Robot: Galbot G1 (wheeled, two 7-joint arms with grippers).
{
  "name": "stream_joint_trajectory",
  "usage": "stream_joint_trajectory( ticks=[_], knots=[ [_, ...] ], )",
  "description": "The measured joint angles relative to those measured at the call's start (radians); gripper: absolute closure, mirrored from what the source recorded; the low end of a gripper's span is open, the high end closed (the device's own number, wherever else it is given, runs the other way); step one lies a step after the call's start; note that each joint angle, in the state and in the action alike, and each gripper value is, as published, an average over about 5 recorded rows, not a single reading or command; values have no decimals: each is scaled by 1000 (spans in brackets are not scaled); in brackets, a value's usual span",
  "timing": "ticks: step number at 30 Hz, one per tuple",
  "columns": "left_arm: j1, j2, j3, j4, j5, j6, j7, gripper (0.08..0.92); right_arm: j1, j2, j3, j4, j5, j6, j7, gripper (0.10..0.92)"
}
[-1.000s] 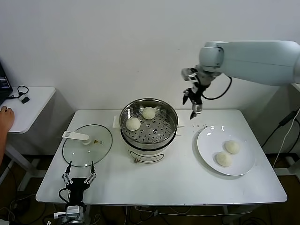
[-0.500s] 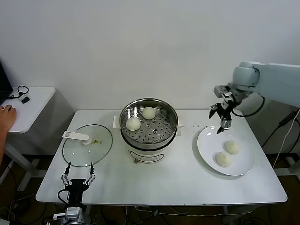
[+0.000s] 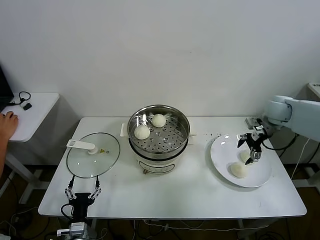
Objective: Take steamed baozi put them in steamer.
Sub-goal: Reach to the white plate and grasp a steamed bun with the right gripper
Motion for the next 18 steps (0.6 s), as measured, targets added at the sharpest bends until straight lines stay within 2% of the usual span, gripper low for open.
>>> stream_joint_trajectory(
  ticks=[18],
  knots=[
    [-2, 0, 2, 9, 1, -4, -2, 177, -195, -9, 151, -59, -84, 1, 24, 203]
  ],
)
